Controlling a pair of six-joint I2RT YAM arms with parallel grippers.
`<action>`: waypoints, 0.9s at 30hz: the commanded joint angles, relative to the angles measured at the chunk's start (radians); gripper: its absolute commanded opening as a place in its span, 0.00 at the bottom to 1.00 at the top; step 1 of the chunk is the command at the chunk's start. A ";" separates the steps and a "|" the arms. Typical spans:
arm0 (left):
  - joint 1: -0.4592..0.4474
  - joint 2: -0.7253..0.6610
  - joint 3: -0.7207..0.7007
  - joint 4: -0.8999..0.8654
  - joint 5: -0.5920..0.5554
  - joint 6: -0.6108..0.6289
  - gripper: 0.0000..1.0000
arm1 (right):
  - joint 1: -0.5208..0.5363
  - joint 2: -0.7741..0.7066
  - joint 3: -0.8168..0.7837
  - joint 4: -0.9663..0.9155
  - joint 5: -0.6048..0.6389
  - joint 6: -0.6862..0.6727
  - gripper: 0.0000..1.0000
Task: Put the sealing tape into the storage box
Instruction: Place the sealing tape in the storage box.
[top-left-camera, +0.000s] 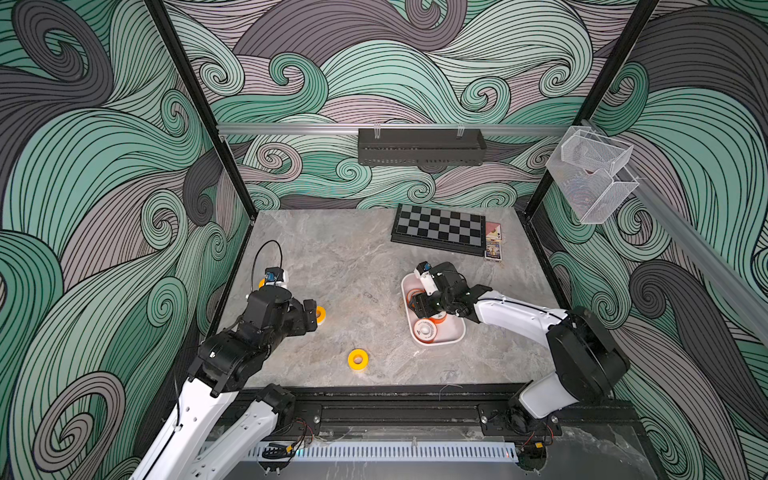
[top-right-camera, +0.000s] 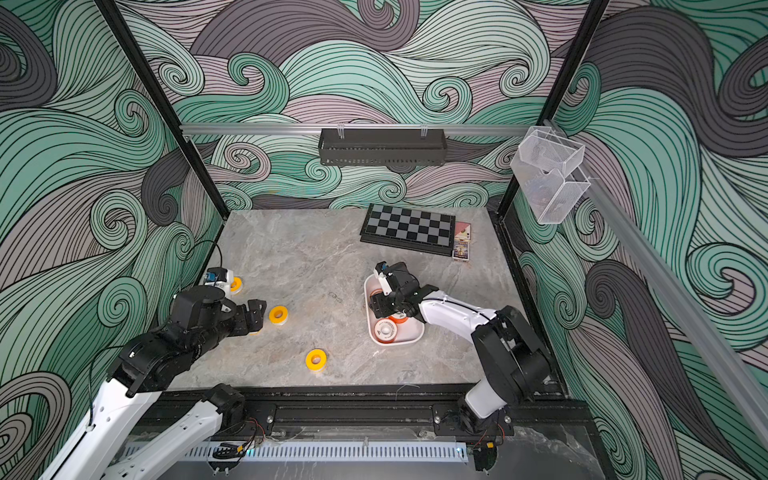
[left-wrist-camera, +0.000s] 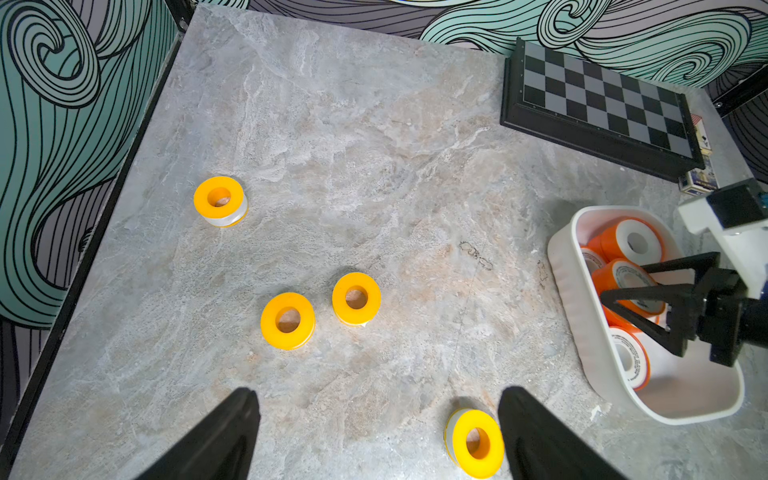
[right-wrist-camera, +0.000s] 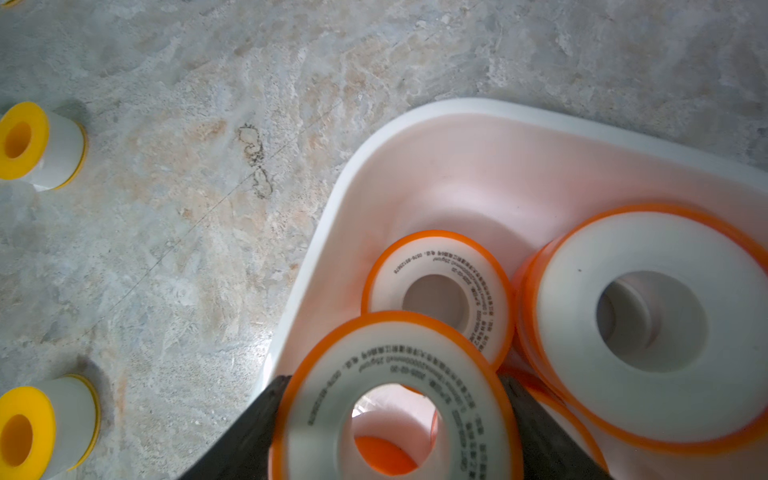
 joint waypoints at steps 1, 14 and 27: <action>0.008 0.005 -0.005 0.010 0.011 0.015 0.94 | -0.002 0.020 0.027 0.025 0.043 0.025 0.65; 0.008 0.024 -0.005 0.013 0.027 0.020 0.94 | -0.003 0.093 0.059 0.078 0.107 0.100 0.67; 0.007 0.036 -0.004 0.013 0.031 0.021 0.93 | -0.003 0.082 0.059 0.064 0.119 0.108 0.81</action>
